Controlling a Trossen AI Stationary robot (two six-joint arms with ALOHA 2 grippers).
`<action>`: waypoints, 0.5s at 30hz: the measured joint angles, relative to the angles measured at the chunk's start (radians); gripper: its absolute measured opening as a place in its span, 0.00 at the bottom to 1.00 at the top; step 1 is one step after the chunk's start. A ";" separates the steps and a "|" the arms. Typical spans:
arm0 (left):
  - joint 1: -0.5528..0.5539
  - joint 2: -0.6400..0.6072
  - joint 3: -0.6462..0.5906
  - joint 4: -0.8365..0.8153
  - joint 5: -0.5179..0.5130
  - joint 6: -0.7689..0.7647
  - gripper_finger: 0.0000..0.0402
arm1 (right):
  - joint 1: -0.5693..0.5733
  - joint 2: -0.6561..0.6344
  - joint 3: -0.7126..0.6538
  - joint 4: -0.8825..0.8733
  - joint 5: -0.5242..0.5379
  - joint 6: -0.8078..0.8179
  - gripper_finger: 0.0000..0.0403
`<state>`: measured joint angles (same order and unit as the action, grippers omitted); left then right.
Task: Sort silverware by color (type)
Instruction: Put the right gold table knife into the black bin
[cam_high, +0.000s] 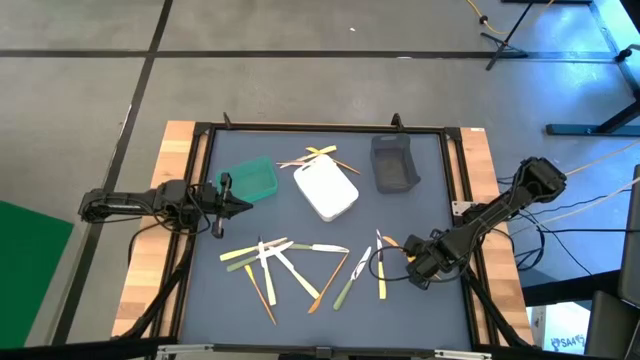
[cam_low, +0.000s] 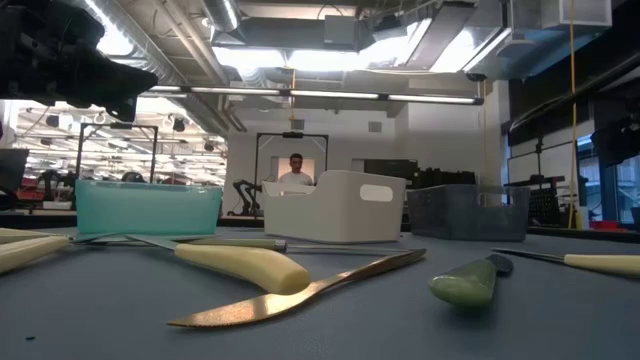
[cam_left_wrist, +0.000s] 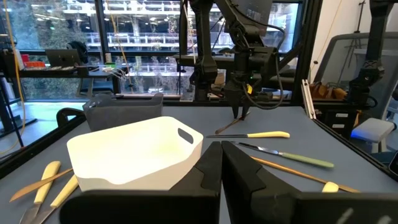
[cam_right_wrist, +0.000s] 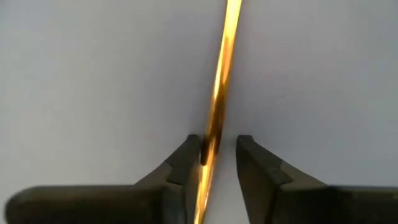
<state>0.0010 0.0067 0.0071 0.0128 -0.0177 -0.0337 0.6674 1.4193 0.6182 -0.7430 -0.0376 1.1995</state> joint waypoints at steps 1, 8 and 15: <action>0.000 0.000 0.000 0.000 0.000 0.000 0.00 | 0.000 0.000 0.000 0.001 0.000 0.000 0.19; 0.000 0.000 0.000 0.000 0.000 0.000 0.00 | 0.000 -0.005 -0.001 0.014 0.000 0.000 0.08; 0.000 0.000 0.000 0.001 0.000 0.000 0.00 | 0.000 -0.031 0.026 -0.001 0.011 0.000 0.02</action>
<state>0.0010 0.0063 0.0071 0.0134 -0.0177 -0.0338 0.6678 1.3884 0.6438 -0.7437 -0.0268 1.1992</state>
